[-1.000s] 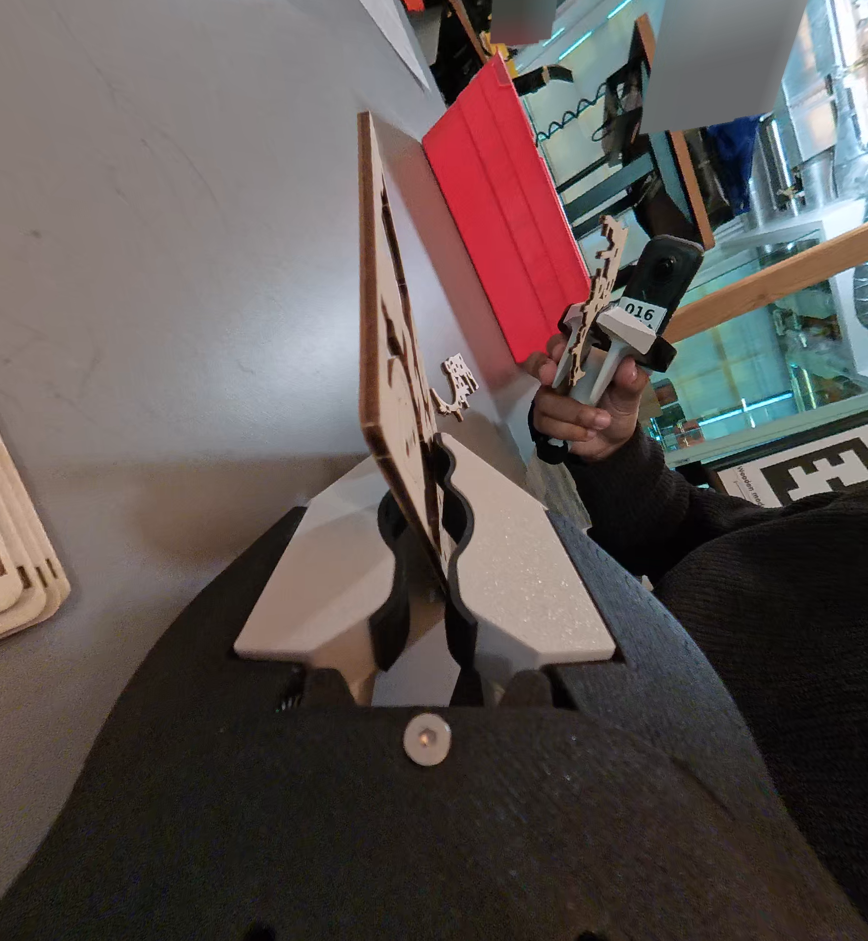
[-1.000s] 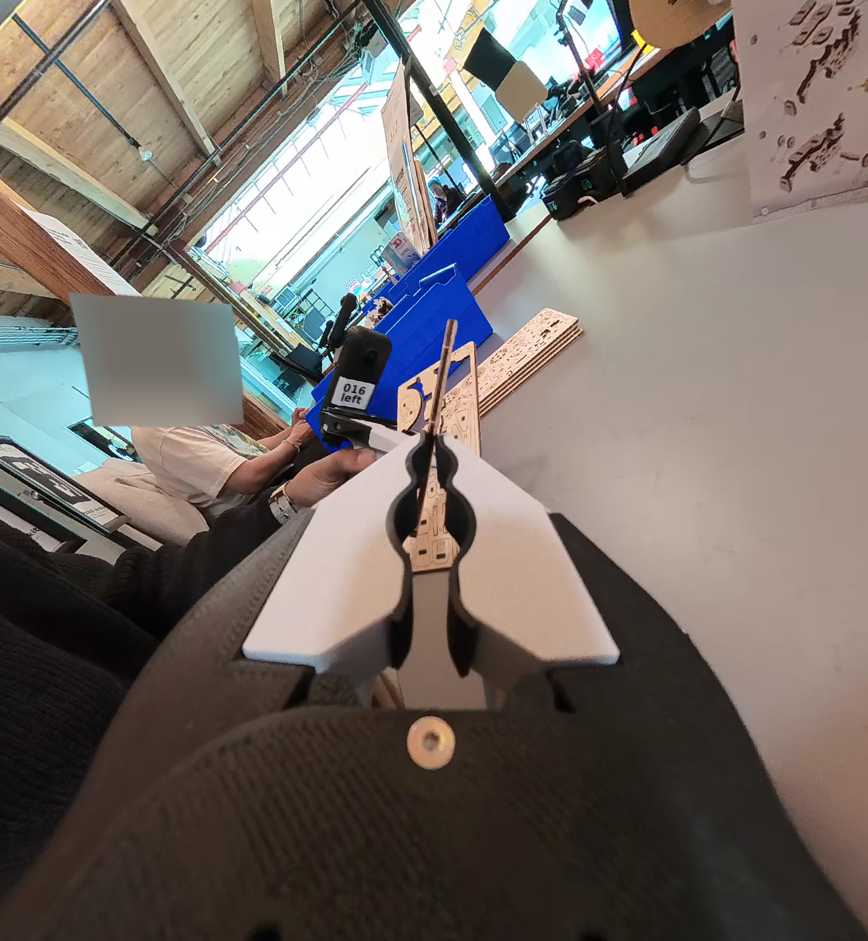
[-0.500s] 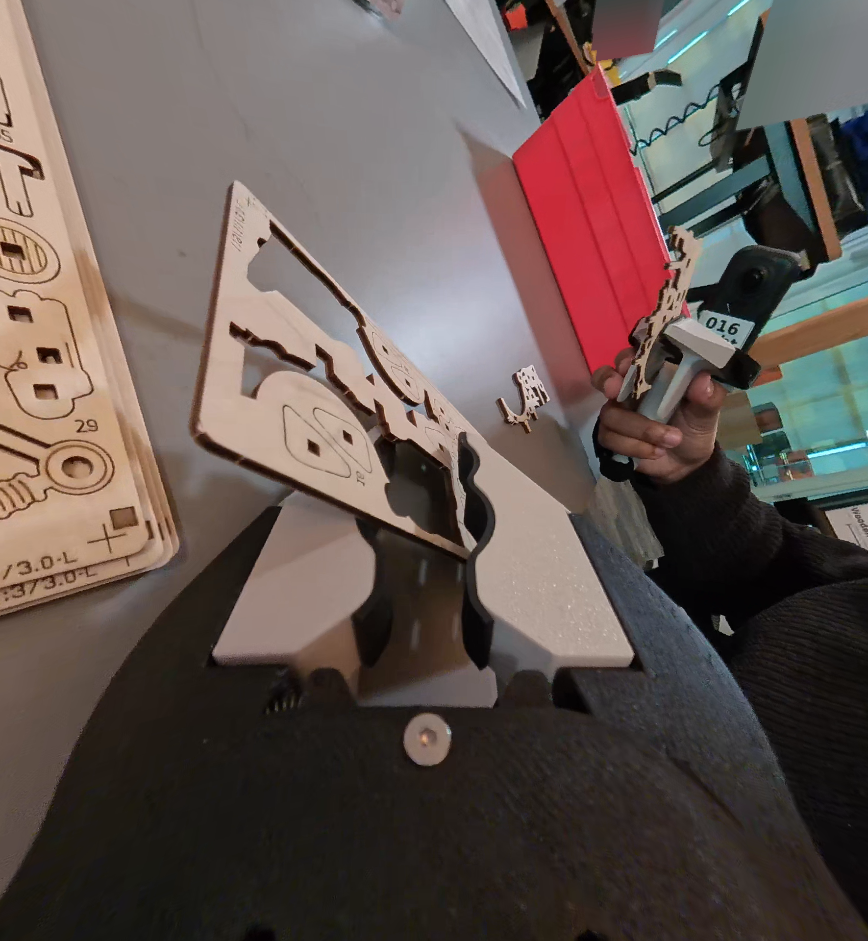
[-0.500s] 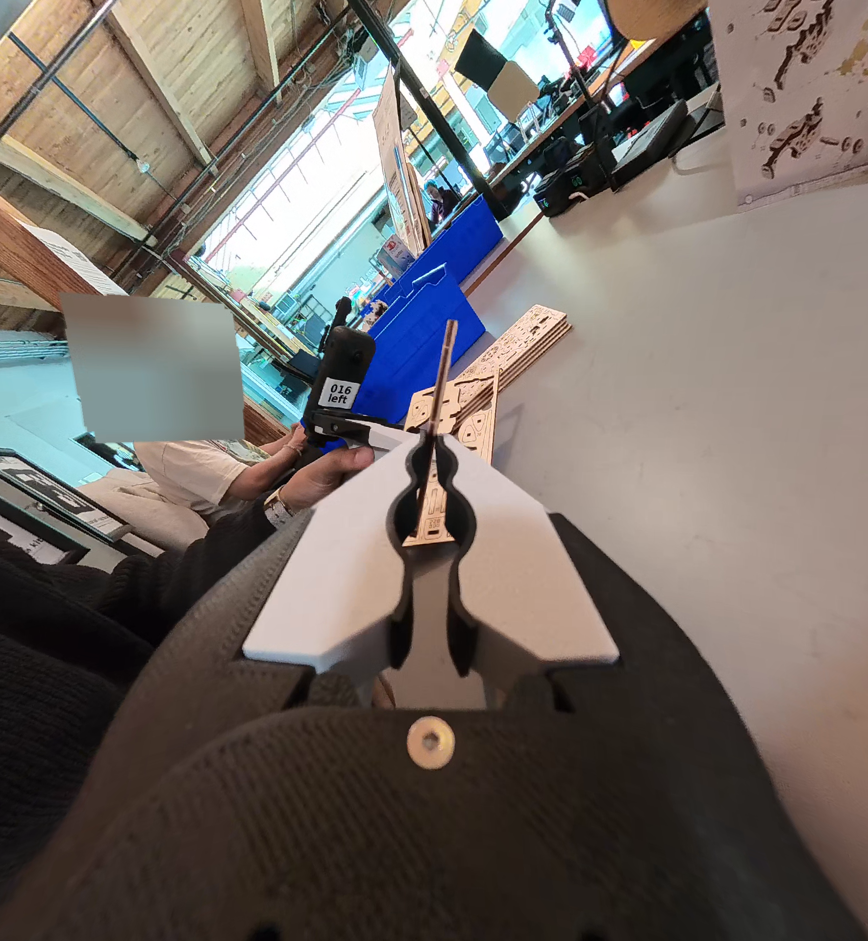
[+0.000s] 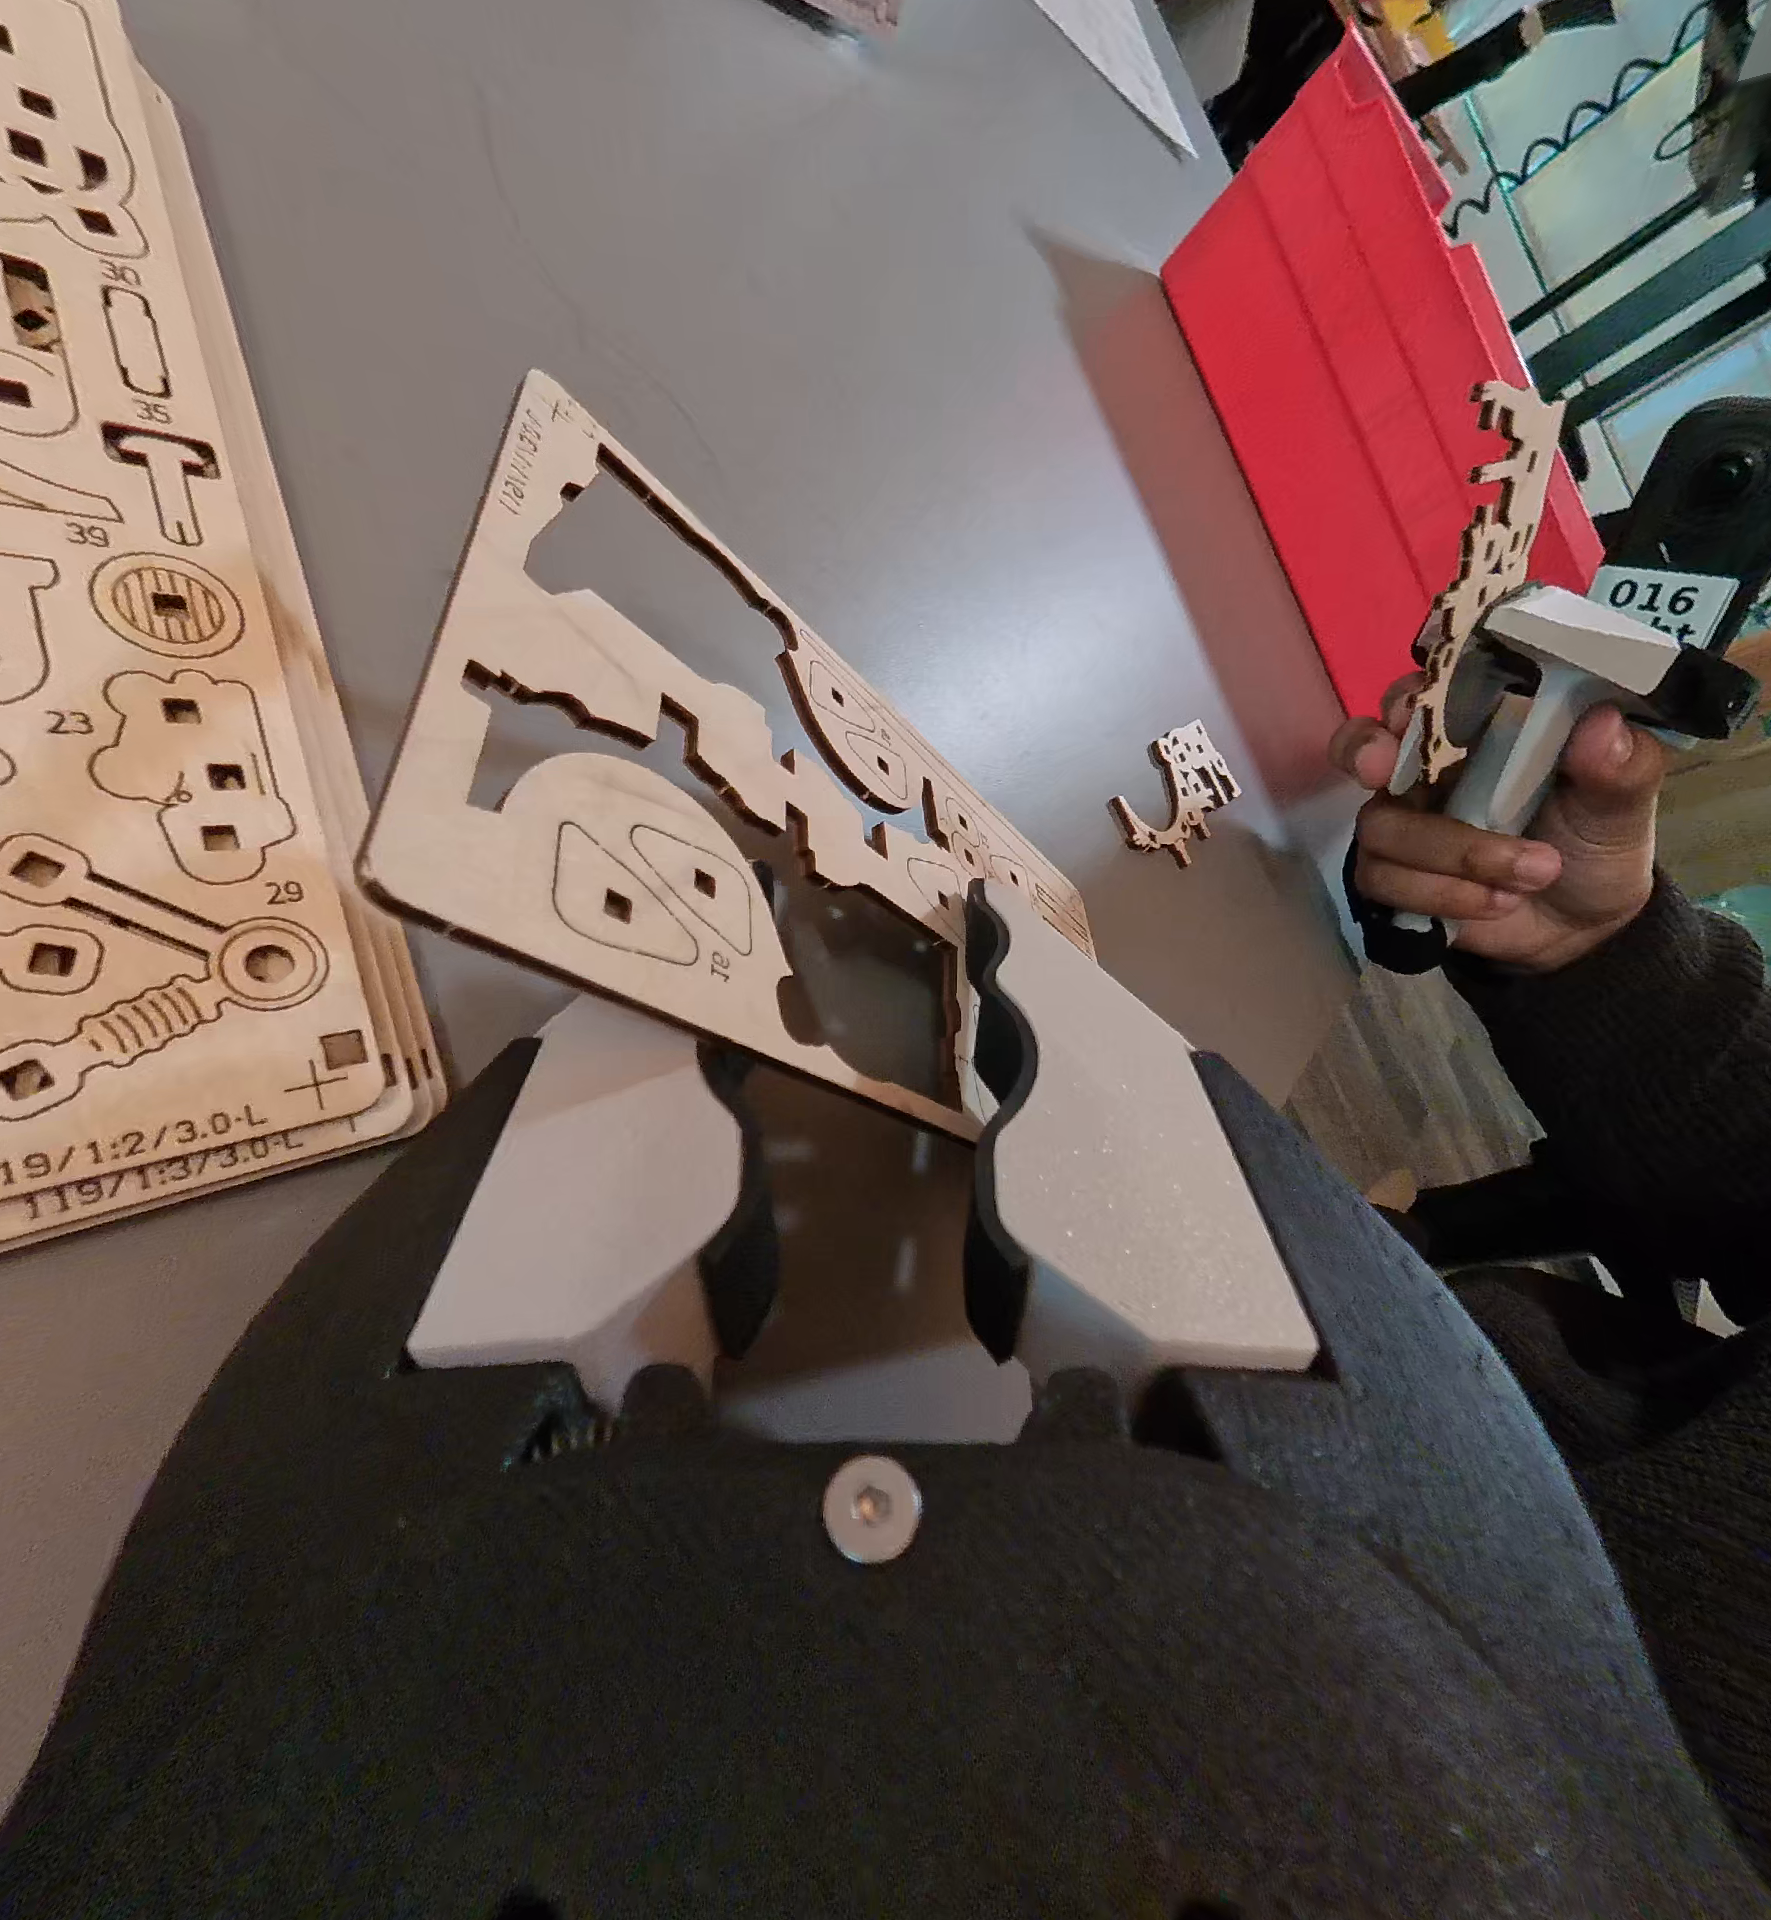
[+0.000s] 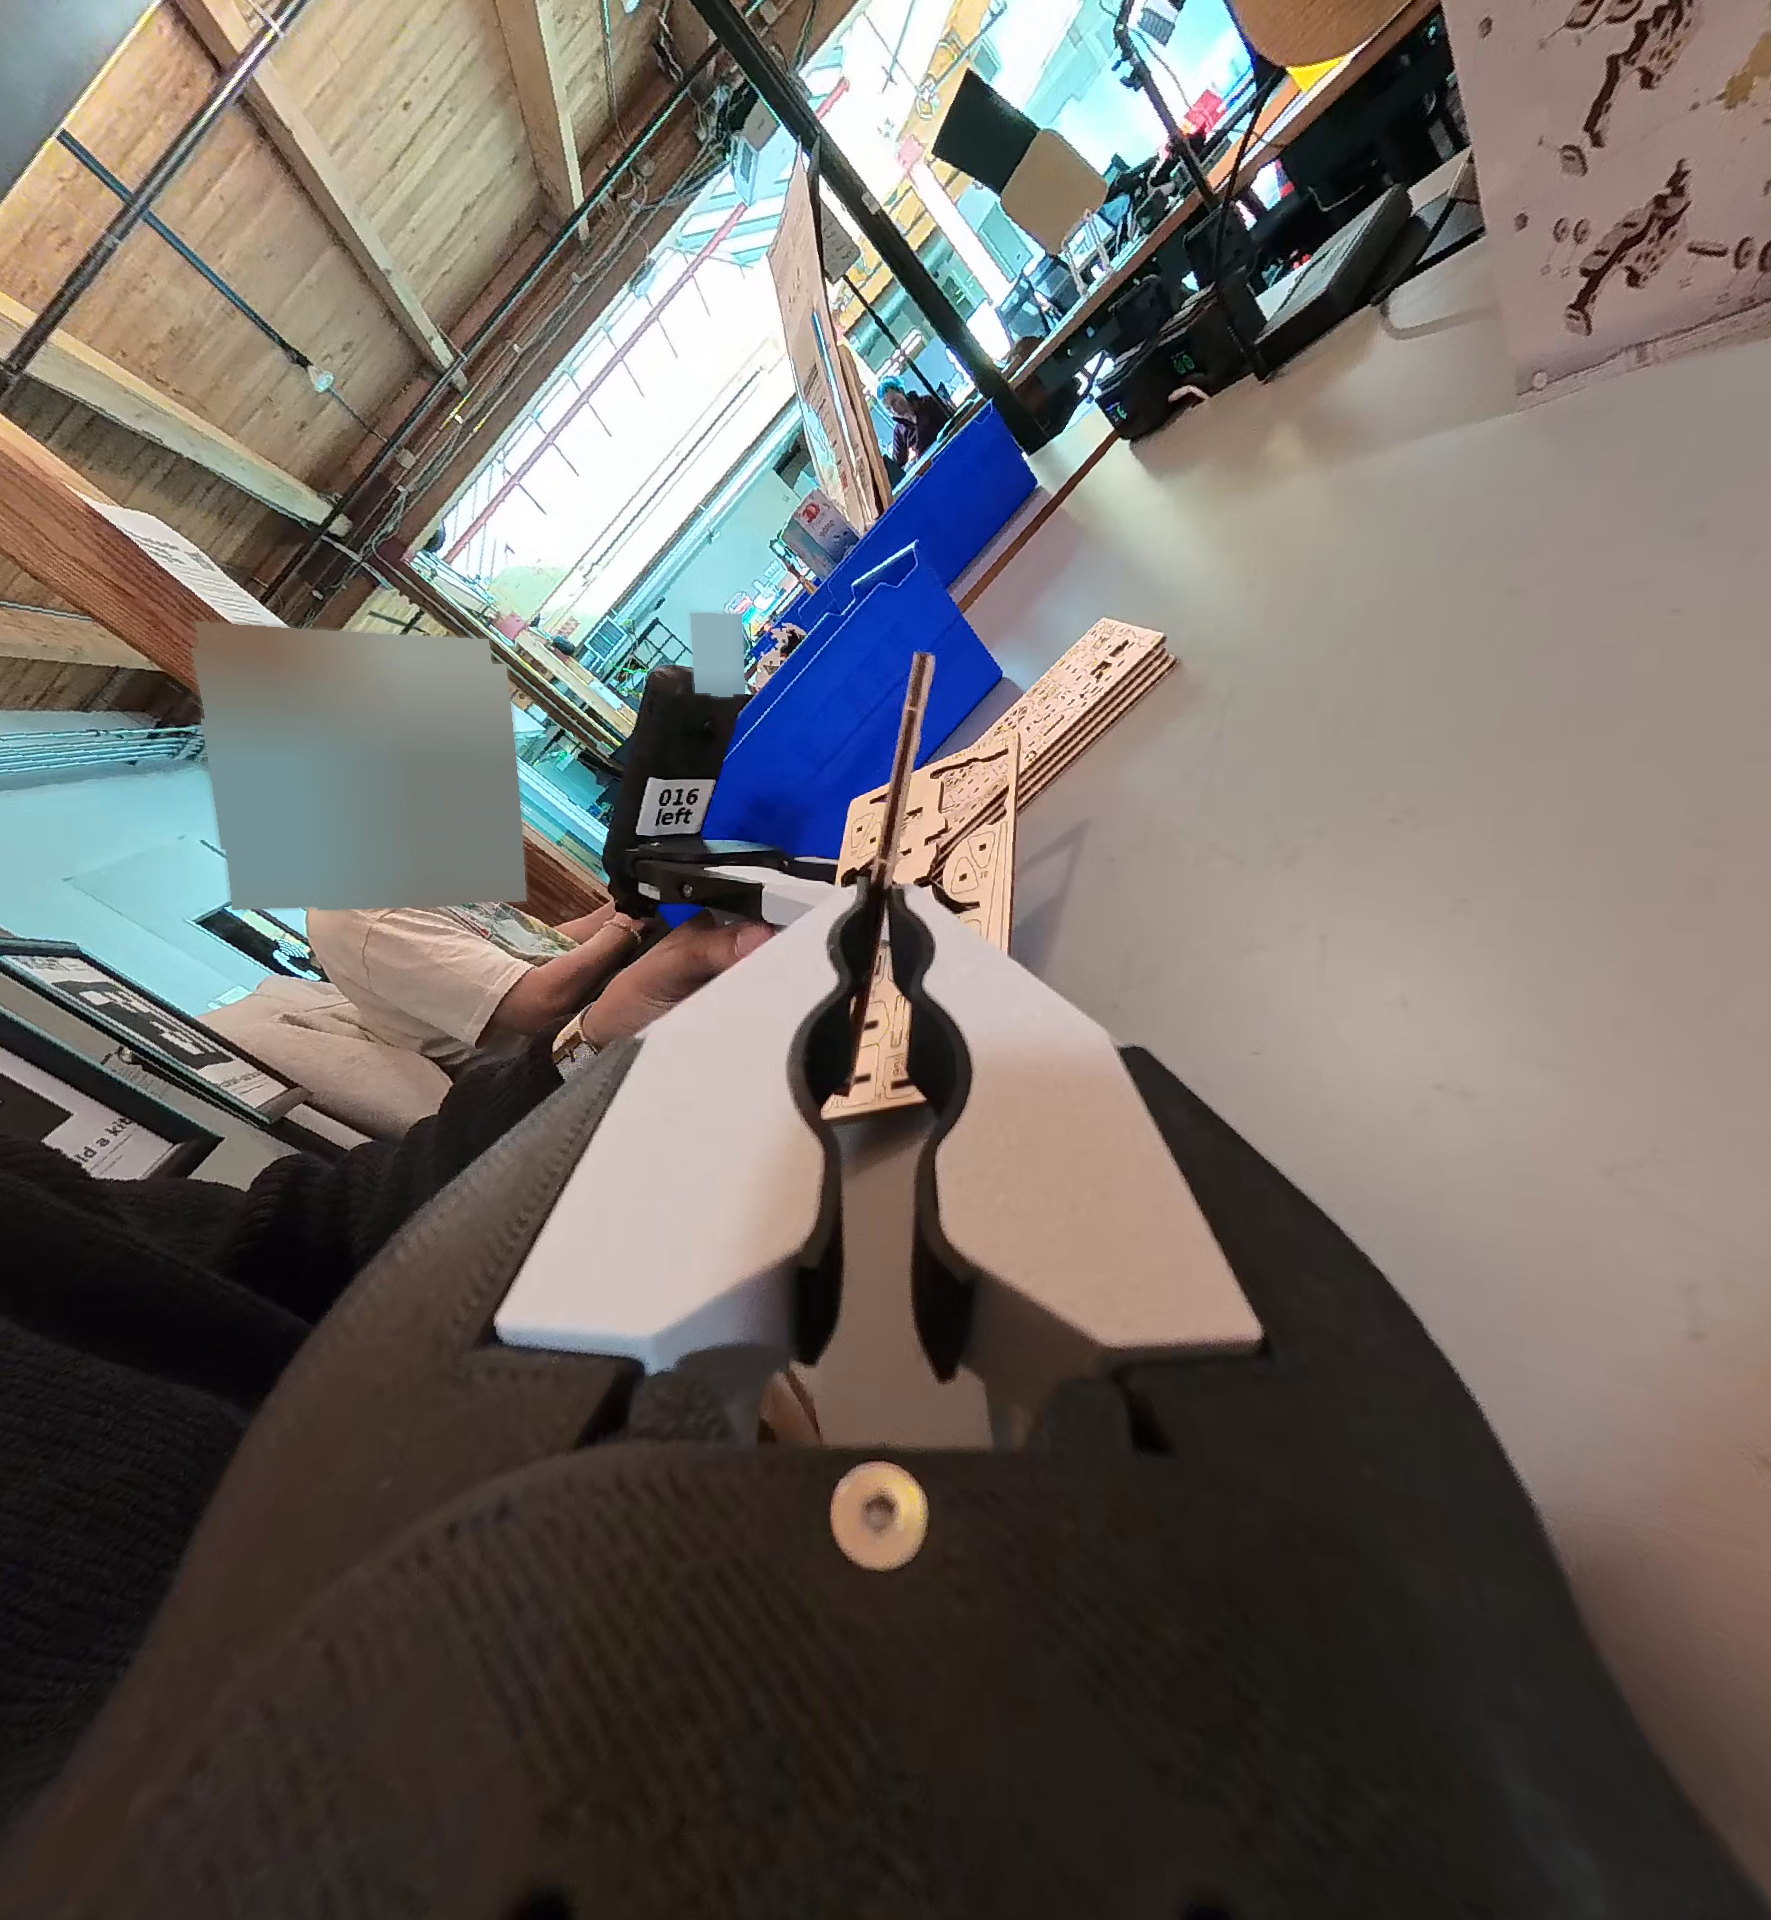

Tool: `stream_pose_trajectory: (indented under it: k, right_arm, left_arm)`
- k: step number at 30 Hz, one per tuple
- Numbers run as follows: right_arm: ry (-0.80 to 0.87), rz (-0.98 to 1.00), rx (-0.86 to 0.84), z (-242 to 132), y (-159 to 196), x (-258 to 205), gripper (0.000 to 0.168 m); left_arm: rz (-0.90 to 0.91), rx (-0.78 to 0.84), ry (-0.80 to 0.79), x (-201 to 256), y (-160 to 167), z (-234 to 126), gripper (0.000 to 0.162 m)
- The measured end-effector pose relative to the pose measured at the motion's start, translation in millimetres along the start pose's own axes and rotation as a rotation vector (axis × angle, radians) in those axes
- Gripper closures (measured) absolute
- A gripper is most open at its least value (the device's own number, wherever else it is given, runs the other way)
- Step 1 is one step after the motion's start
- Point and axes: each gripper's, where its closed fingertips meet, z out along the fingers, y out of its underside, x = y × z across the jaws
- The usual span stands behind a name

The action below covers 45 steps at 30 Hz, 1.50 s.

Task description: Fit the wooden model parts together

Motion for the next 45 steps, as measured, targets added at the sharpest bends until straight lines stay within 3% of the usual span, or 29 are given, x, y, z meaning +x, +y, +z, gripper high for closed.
stream_pose_trajectory:
  k: [13, 20, 25, 45]
  right_arm:
    - [-0.003, 0.001, -0.008, 2, 2, 0, 0.167]
    - [-0.012, 0.015, -0.012, 3, 4, -1, 0.167]
    - [-0.007, 0.024, -0.006, 0, 3, 1, 0.168]
    - [0.055, 0.016, 0.05, -27, 1, 2, 0.168]
  left_arm:
    - [0.034, -0.028, 0.023, 6, 4, 2, 0.124]
    - [0.011, 0.069, -0.002, 2, -12, -4, 0.088]
    - [-0.027, 0.191, -0.019, -5, -34, -18, 0.084]
    - [0.192, -0.039, -0.14, -21, -26, 4, 0.082]
